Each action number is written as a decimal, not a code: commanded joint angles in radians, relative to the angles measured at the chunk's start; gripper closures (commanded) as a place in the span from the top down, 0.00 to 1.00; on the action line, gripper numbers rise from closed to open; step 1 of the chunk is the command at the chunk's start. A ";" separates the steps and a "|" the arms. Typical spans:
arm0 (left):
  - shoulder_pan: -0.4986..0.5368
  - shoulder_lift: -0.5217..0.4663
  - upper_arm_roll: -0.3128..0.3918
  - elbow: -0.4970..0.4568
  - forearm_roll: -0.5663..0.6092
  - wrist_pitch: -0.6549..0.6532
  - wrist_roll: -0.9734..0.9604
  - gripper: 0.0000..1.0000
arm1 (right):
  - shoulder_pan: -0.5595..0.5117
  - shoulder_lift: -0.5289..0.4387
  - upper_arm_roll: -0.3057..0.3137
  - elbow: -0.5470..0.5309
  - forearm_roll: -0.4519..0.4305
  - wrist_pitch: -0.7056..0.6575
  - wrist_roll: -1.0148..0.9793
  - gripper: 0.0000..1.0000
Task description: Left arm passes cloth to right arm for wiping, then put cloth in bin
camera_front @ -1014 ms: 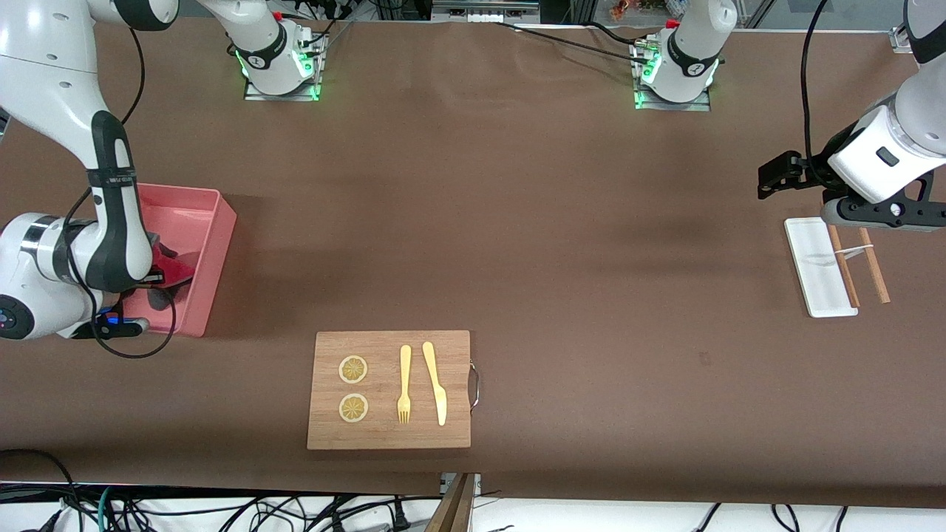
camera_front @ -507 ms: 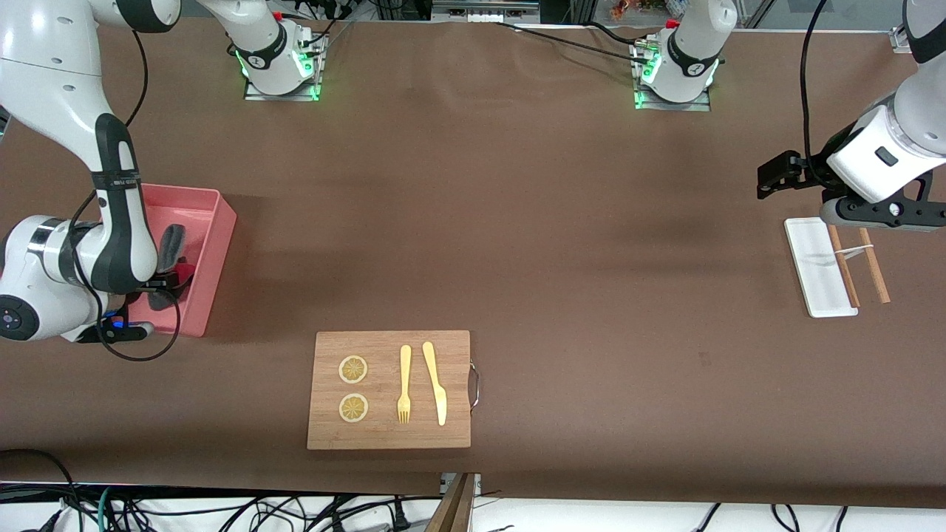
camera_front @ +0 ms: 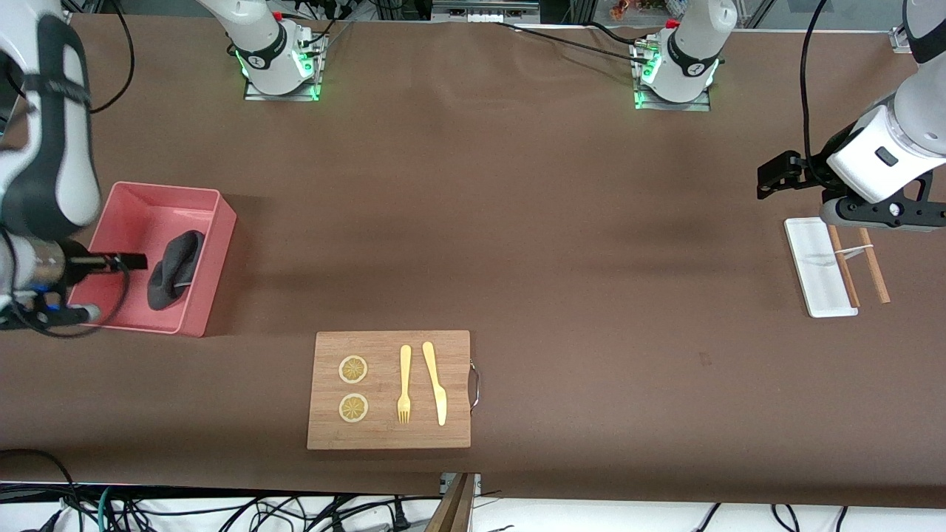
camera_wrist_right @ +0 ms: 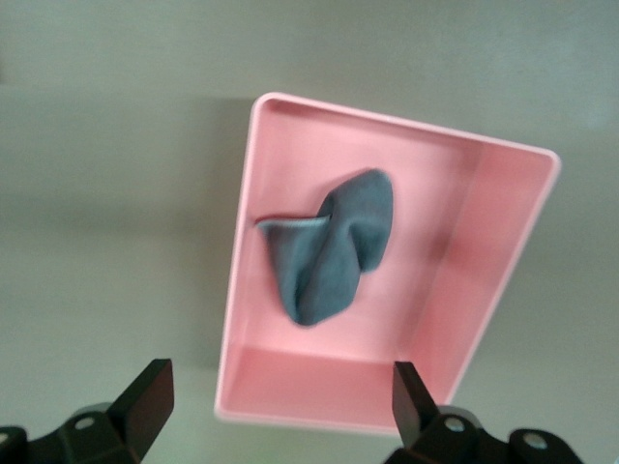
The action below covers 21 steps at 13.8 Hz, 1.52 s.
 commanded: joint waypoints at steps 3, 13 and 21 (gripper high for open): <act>-0.003 0.016 0.000 0.034 0.010 -0.017 0.007 1.00 | -0.008 -0.207 0.048 -0.050 0.016 -0.058 0.003 1.00; 0.011 0.045 0.011 0.034 0.012 -0.015 0.008 1.00 | -0.014 -0.390 0.114 -0.131 0.011 -0.016 0.000 1.00; 0.012 0.033 0.004 0.022 0.012 -0.018 0.022 1.00 | -0.050 -0.441 0.165 -0.201 0.055 -0.045 0.188 1.00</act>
